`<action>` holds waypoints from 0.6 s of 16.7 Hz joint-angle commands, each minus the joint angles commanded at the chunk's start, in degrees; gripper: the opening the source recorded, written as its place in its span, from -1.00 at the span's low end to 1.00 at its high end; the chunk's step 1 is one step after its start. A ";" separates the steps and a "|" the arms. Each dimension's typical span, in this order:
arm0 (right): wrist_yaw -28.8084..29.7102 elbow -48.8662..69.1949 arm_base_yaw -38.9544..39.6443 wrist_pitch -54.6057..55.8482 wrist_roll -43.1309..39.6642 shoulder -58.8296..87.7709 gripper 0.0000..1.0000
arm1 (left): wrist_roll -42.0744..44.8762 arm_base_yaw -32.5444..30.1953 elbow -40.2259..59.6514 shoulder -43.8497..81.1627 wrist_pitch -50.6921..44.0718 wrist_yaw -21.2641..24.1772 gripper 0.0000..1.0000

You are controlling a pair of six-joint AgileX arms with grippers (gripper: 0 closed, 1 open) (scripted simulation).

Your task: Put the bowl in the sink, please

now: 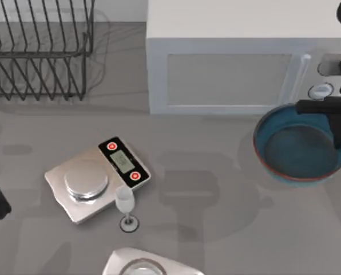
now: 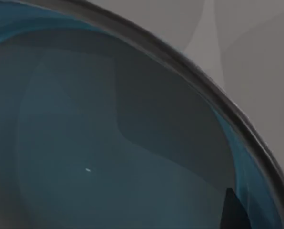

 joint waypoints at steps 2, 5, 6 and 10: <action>0.73 4.93 0.87 -5.95 0.25 0.82 -1.00 | 0.00 0.00 0.00 0.00 0.00 0.00 1.00; 1.37 9.90 0.99 -10.98 0.21 0.95 -1.00 | 0.00 0.00 0.00 0.00 0.00 0.00 1.00; 1.45 10.46 0.84 -11.49 0.16 0.77 -1.00 | 0.00 0.00 0.00 0.00 0.00 0.00 1.00; 1.36 10.36 0.82 -11.39 0.23 0.77 -1.00 | 0.00 0.00 0.00 0.00 0.00 0.00 1.00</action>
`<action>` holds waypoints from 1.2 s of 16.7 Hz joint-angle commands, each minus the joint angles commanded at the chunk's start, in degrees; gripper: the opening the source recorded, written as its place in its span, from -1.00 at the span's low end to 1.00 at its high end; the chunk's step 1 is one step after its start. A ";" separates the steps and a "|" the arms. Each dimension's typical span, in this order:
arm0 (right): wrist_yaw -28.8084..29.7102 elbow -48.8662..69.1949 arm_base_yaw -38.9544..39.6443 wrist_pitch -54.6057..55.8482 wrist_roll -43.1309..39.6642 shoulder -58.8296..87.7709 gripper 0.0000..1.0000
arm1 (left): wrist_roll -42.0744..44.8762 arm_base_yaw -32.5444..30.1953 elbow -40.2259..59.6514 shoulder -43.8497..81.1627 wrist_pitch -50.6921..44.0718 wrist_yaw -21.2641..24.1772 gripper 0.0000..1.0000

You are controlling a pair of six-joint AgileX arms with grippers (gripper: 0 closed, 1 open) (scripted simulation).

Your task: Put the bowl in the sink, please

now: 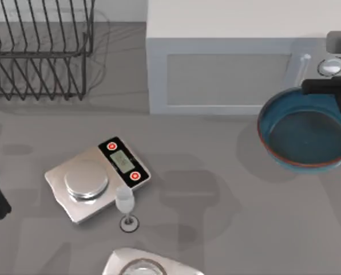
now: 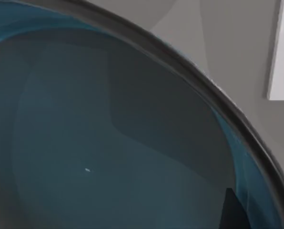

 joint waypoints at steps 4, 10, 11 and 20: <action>-1.39 -3.33 -2.92 3.26 -1.39 -0.90 -1.00 | 0.00 0.00 0.00 0.00 0.00 0.00 1.00; -8.34 -20.80 -17.49 25.50 -7.24 -3.83 -1.00 | 0.00 0.00 0.00 0.00 0.00 0.00 1.00; -9.71 -24.26 -20.26 31.20 -8.22 -4.18 -1.00 | 0.00 0.00 0.00 0.00 0.00 0.00 1.00; -21.25 -48.85 -38.60 93.43 -14.14 -6.08 -1.00 | 0.00 0.00 0.00 0.00 0.00 0.00 1.00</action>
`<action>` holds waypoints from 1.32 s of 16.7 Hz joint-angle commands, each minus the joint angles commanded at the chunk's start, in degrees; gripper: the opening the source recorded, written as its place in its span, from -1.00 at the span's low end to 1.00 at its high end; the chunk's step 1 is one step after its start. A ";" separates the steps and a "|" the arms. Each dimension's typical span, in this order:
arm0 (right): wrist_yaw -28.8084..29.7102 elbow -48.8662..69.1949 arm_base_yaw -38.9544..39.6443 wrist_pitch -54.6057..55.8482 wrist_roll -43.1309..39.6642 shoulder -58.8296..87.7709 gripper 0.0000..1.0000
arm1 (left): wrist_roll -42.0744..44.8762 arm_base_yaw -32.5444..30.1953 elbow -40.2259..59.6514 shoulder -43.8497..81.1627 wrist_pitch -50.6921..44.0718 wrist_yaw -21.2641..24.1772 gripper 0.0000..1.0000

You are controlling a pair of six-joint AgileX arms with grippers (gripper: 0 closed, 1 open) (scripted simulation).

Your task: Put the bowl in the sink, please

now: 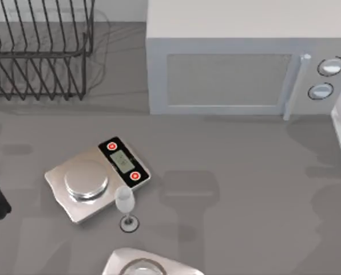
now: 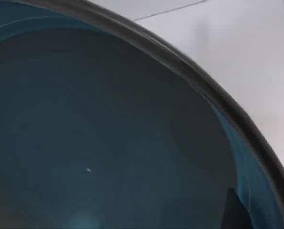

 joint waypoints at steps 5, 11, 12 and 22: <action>-4.76 -6.61 -5.01 26.55 -1.09 -4.05 -1.00 | 0.00 0.00 0.00 0.00 0.00 0.00 1.00; -7.50 -8.01 -6.93 38.81 -1.02 -8.97 -1.00 | 0.00 0.00 0.00 0.00 0.00 0.00 1.00; -7.50 -8.01 -6.93 38.81 -1.02 -8.97 -1.00 | 0.00 0.00 0.00 0.00 0.00 0.00 1.00; -7.48 -8.85 -7.29 52.11 -0.94 3.65 -1.00 | 0.00 0.00 0.00 0.00 0.00 0.00 1.00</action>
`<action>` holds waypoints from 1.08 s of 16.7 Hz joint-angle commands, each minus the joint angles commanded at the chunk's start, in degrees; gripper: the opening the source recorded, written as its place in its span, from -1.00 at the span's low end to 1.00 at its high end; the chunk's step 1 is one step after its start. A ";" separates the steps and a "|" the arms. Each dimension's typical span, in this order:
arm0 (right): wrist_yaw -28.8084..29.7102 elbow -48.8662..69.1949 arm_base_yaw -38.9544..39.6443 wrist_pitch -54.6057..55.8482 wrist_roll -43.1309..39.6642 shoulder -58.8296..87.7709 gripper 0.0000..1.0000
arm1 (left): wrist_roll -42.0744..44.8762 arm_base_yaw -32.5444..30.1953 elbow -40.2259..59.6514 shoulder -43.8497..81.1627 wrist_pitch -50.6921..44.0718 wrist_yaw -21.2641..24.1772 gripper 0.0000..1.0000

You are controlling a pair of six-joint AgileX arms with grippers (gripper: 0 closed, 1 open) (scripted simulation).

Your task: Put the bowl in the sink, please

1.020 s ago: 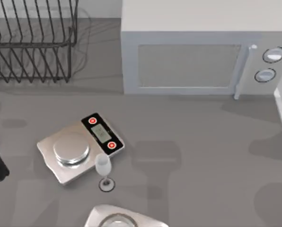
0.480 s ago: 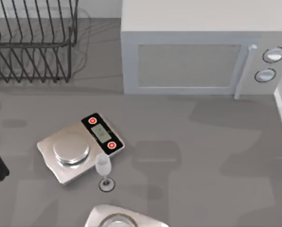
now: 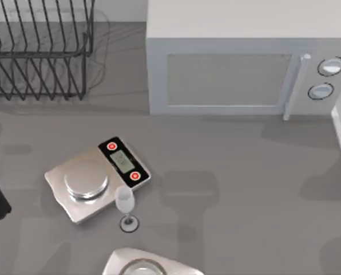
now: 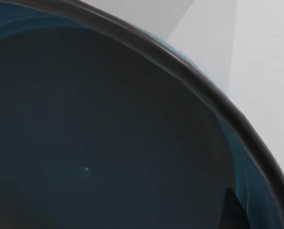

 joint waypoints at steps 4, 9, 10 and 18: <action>0.21 -2.15 -0.25 17.81 -0.12 14.29 -1.00 | 0.00 0.00 0.00 0.00 0.00 0.00 1.00; 0.47 -4.84 0.16 32.41 -0.27 27.13 -1.00 | 0.00 0.00 0.00 0.00 0.00 0.00 1.00; 0.49 -5.12 0.23 33.56 -0.28 28.26 -1.00 | 0.00 0.00 0.00 0.00 0.00 0.00 1.00; 0.50 -5.26 0.28 34.15 -0.29 28.85 -0.55 | 0.00 0.00 0.00 0.00 0.00 0.00 1.00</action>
